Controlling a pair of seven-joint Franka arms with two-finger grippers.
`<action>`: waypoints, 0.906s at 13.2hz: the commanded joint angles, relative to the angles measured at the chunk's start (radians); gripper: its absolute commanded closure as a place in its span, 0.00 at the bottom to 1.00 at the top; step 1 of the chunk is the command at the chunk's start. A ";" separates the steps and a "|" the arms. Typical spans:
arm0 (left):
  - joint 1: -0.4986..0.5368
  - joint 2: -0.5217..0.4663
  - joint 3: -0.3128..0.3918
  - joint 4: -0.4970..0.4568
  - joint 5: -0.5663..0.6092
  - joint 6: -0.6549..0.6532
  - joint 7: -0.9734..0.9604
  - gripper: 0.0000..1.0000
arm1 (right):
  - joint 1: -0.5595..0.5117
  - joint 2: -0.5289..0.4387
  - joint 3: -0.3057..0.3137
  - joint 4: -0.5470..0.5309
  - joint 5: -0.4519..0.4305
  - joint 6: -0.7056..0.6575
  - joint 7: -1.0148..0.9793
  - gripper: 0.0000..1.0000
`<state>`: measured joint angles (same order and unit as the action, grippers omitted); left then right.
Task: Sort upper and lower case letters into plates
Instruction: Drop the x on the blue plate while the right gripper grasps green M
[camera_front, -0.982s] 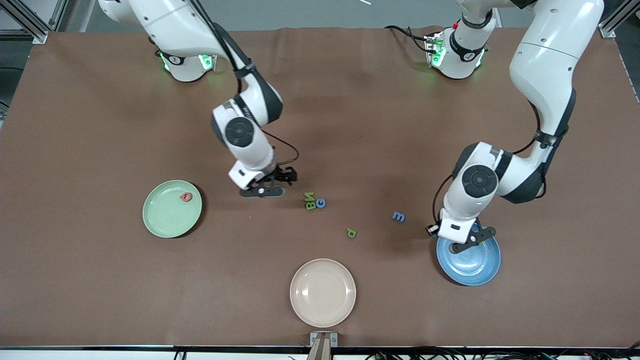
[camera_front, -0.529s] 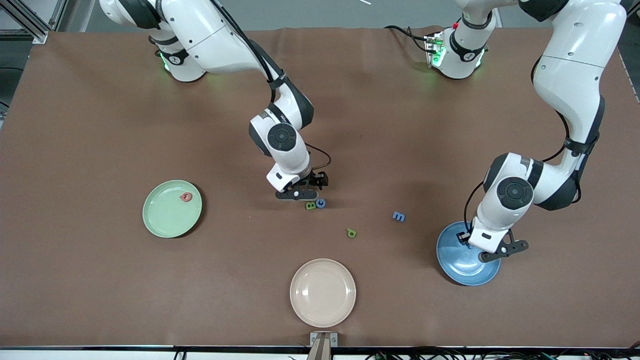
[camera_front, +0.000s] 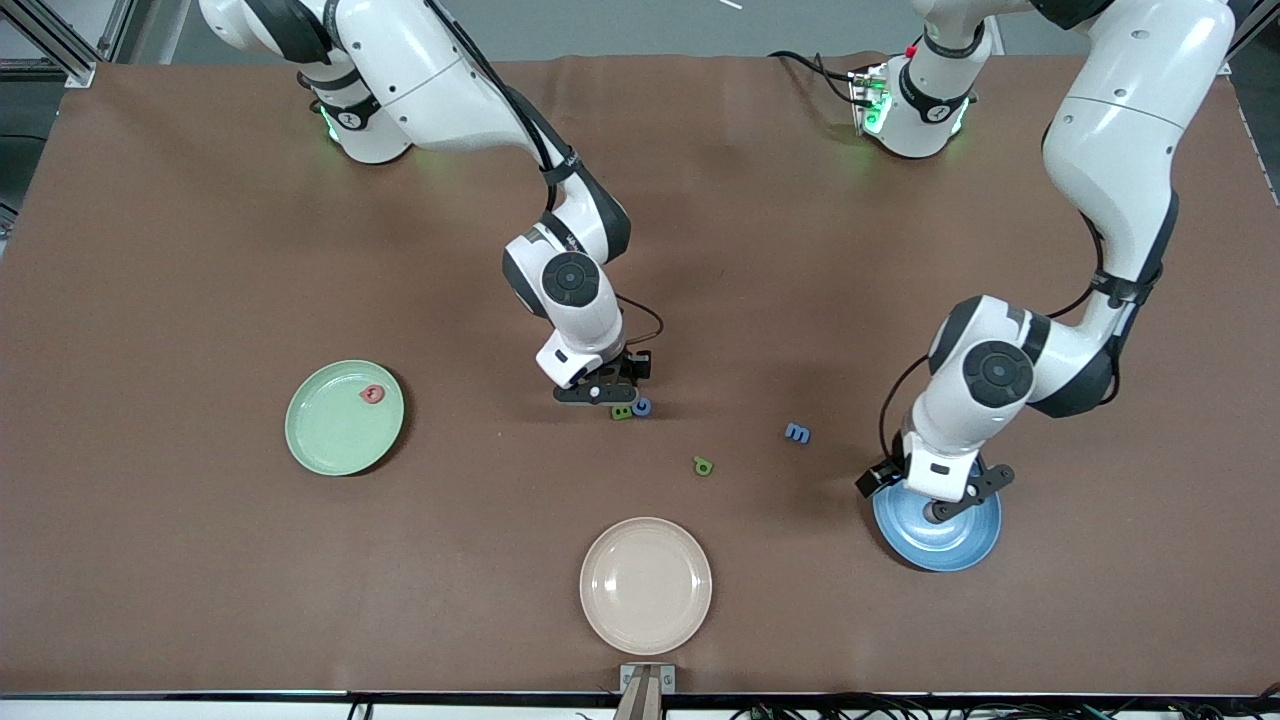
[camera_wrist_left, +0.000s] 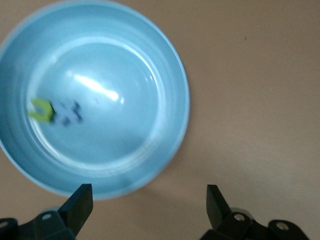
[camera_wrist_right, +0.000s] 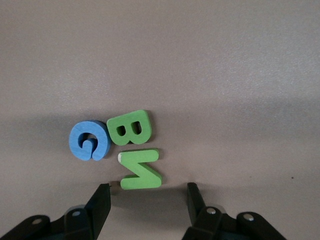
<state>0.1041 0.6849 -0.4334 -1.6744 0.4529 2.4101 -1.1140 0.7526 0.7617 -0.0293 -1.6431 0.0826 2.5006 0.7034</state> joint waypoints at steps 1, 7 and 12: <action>-0.075 -0.004 0.001 -0.016 -0.016 -0.014 -0.197 0.00 | 0.013 0.022 -0.015 0.020 -0.023 -0.002 0.027 0.42; -0.115 0.019 0.001 -0.076 -0.002 -0.002 -0.415 0.13 | 0.005 0.022 -0.023 0.022 -0.055 -0.003 0.025 0.95; -0.146 0.051 0.005 -0.070 -0.003 0.013 -0.460 0.27 | -0.001 0.022 -0.021 0.029 -0.052 -0.002 0.030 0.53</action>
<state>-0.0356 0.7276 -0.4335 -1.7468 0.4521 2.4051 -1.5580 0.7544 0.7629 -0.0454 -1.6302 0.0515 2.4917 0.7074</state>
